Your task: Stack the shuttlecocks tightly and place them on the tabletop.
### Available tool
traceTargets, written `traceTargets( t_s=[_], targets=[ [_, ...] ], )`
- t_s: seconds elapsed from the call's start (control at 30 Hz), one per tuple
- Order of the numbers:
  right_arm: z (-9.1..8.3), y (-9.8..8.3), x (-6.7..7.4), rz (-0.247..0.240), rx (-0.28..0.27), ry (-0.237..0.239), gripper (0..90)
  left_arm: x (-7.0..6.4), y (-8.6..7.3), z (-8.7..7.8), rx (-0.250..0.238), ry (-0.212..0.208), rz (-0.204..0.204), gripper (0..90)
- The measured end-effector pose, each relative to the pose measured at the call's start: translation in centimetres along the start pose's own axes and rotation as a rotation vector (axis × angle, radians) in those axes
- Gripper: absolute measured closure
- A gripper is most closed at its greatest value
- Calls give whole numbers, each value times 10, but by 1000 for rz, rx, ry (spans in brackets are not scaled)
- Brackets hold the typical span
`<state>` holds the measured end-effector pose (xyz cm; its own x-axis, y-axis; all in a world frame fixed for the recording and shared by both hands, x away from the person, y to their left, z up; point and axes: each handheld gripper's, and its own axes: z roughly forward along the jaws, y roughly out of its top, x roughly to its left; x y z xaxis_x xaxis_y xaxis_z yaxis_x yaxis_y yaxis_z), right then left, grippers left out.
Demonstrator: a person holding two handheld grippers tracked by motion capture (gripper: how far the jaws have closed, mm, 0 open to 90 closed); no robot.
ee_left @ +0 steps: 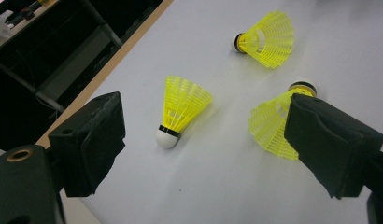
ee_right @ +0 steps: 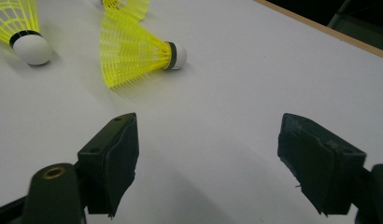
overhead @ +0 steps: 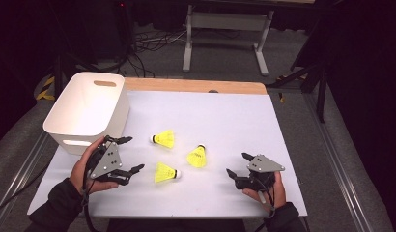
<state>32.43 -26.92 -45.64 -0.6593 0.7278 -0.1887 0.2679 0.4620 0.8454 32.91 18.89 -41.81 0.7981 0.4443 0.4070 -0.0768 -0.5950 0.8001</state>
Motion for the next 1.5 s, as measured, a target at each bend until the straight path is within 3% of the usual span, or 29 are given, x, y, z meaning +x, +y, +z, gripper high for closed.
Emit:
traceTargets(
  t_s=[0.1, 0.2, 0.23, 0.33, 0.4, 0.57, 0.6, 0.63, 0.67, 0.9, 1.13, 1.33, 1.5],
  targets=[
    [-1, 0, -1, 0, 0, -5, 216, -2, -4, -4, -6, 2, -5, 124],
    [-3, 1, -1, -3, -5, -12, 216, -4, -15, -10, -20, 58, -16, 131],
    [-4, 2, -1, -6, -6, -15, 216, -4, -15, -10, -20, 58, -16, 129],
    [-8, 3, -2, -5, -15, -24, 215, -5, -32, -13, -13, 69, -66, 123],
    [-9, 4, -3, 5, -23, -27, 213, -6, -36, -14, -6, 71, -74, 118],
    [-9, 5, -1, 7, -24, -35, 207, -8, -61, -21, -3, 78, -152, 122],
    [-9, 5, -1, 7, -24, -35, 207, -8, -61, -21, -3, 78, -152, 116],
    [-8, 7, 2, -3, -22, -36, 203, -9, -69, -22, -17, 64, -205, 114],
    [-7, 8, 3, -6, -21, -35, 202, -10, -72, -23, -25, 60, -222, 109],
    [-3, 14, 12, -30, -10, -26, 182, -17, -83, -32, -65, 47, -292, 80],
    [2, 27, 21, -31, -28, -16, 158, -17, -86, -39, -91, 50, -303, 44],
    [6, 41, 31, -21, -48, 10, 159, -16, -86, -37, -80, 46, -298, 47],
    [21, 65, 55, -52, -48, 55, 174, -15, -87, -36, -74, 44, -295, 50]
  ],
)
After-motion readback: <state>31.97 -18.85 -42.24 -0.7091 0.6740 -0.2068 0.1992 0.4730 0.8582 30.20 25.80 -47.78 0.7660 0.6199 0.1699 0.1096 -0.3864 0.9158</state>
